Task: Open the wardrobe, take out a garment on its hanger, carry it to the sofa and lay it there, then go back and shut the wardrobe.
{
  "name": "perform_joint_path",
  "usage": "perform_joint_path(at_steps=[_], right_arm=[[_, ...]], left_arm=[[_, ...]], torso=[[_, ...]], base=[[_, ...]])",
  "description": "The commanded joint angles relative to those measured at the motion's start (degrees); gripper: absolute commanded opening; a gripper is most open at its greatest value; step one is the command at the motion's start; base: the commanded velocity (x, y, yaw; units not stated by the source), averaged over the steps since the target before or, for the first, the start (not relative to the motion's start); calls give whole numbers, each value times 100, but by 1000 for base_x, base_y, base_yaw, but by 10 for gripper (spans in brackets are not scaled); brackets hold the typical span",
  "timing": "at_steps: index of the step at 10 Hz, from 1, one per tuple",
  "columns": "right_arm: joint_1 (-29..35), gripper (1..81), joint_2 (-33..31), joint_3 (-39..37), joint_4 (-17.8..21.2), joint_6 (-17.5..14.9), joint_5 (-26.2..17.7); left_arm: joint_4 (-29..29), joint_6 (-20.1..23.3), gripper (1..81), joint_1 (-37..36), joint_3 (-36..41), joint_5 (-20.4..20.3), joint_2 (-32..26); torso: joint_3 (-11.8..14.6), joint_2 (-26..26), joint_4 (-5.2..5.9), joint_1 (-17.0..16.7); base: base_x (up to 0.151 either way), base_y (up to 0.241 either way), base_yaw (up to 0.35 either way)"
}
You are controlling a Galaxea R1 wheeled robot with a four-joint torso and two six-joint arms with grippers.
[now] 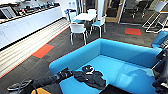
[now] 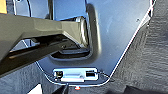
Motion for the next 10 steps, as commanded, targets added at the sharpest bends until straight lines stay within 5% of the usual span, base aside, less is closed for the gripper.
perform_joint_path(at_steps=[1,5,7,8,9,10], right_arm=[[12,811,61,49,-19,-2,-402],[29,811,35,14,7,-2,-402],[29,811,35,23,-11,-2,-359],[30,811,26,14,-20,-2,-359],[38,811,9,14,-2,-2,-358],[47,811,-9,14,-2,-2,-358]], left_arm=[[1553,58,811,606,510,-50,-687],[3638,58,811,2549,985,-68,-1065],[3939,50,811,3377,958,-86,-1146],[3992,58,811,3719,888,-86,-1110],[4027,58,811,4019,792,-94,-1023],[4070,58,811,4292,644,-94,-901]], torso=[[0,0,0,0],[0,0,0,-2],[582,-2,0,-2],[639,-2,0,-2],[223,-2,0,-2],[370,-5,-127,-6]], base=[[0,0,0],[0,0,0],[0,0,0],[0,0,0],[0,0,0],[0,0,0]])
